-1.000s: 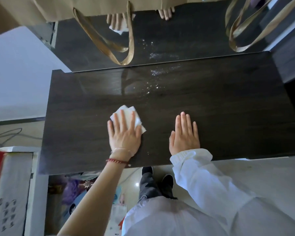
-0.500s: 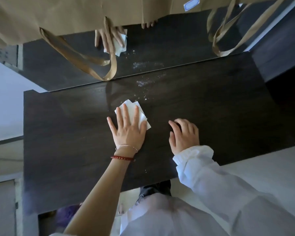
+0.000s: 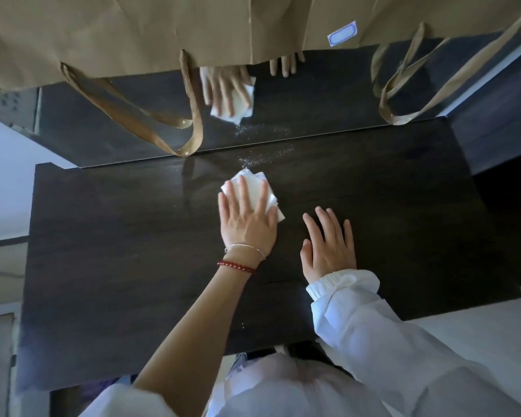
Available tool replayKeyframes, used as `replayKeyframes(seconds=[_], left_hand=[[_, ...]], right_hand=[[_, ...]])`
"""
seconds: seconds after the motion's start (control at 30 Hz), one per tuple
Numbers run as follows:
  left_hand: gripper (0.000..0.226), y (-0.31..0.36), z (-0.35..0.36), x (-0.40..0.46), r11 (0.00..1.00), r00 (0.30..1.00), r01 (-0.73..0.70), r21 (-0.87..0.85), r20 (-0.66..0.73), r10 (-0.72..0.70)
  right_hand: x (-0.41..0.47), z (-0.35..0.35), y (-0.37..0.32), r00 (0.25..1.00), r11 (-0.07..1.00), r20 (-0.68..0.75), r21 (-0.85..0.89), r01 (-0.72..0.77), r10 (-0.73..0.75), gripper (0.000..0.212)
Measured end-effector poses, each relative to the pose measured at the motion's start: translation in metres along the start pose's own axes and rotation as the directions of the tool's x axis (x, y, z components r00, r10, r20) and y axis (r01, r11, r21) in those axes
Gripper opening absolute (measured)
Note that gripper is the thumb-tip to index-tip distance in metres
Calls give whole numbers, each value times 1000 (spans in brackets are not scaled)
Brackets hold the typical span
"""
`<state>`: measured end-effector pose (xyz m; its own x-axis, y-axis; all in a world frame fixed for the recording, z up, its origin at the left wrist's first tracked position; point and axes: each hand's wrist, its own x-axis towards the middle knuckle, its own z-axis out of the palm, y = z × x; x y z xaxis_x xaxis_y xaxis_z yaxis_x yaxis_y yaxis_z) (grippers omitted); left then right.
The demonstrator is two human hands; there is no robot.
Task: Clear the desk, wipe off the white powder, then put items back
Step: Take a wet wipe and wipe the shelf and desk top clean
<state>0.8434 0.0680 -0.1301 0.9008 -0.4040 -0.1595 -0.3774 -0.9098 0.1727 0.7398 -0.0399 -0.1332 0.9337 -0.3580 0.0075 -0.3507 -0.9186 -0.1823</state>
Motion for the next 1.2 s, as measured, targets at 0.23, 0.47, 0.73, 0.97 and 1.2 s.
replayKeyframes(seconds=[0.23, 0.47, 0.73, 0.97, 1.2], left_hand=[[58, -56, -6, -25, 951, 951, 306, 48, -57, -303], [50, -1, -2, 2, 987, 987, 159, 35, 11, -159], [45, -115, -22, -34, 821, 820, 571, -7, -51, -571], [49, -25, -12, 23, 920, 919, 391, -14, -39, -391], [53, 9, -9, 41, 978, 992, -97, 183, 96, 81]], right_hand=[[2, 3, 15, 998, 999, -51, 41, 26, -24, 48], [5, 5, 16, 996, 998, -78, 56, 34, -29, 52], [4, 5, 15, 996, 996, -83, 87, 24, -17, 42], [4, 2, 13, 997, 999, -74, 45, 18, -15, 52], [5, 5, 15, 997, 999, -76, 38, 29, -26, 53]])
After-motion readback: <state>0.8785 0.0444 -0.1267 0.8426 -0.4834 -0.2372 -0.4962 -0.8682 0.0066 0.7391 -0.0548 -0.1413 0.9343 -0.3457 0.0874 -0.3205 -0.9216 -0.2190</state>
